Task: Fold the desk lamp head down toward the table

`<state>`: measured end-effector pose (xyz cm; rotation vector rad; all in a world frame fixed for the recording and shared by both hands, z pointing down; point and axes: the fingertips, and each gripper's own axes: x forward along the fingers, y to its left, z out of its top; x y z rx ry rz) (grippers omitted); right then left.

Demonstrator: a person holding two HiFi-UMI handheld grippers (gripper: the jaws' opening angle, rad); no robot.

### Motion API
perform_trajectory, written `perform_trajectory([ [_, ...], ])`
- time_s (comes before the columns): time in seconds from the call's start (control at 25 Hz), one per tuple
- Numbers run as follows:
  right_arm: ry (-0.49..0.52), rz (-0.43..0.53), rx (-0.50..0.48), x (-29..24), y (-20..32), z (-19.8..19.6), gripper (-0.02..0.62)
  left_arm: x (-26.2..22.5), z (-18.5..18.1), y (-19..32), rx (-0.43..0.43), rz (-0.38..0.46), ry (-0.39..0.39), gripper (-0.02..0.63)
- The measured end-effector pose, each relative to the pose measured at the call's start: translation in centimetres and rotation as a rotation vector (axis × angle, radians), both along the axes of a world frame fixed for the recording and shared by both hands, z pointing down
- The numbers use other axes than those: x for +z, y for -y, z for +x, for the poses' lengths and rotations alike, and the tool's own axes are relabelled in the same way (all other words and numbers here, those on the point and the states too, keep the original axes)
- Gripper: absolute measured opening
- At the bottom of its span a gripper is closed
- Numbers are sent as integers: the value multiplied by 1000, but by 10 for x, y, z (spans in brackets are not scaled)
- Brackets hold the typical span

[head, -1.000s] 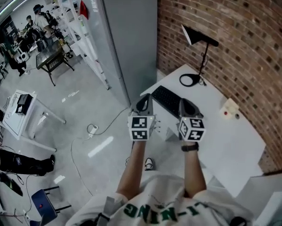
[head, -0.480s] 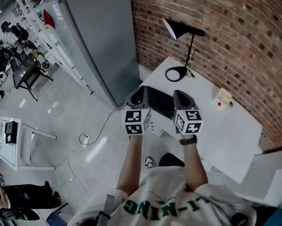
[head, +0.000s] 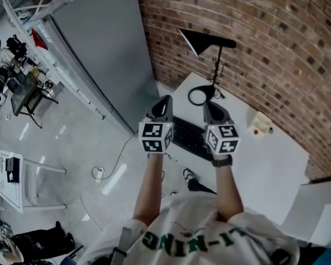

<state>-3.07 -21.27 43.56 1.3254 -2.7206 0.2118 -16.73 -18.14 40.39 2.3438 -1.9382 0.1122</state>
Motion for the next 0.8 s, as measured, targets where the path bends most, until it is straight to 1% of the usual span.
perform_trajectory([
  [0.24,16,-5,-10,-9,34,1,-6,-12,5,48,65,-4,19,2],
  [0.4,23,-12,-3,-13,52,5,-6,-24,13,71,117,-5,24,2],
  [0.52,33,-13,0,-16,63,7,-6,-37,14,87,140,-1,27,2],
  [0.68,33,-22,-5,-14,75,5,-6,-56,14,108,167,7,62,3],
  [0.8,47,-31,-16,-15,80,2,-6,-68,14,123,205,1,76,13],
])
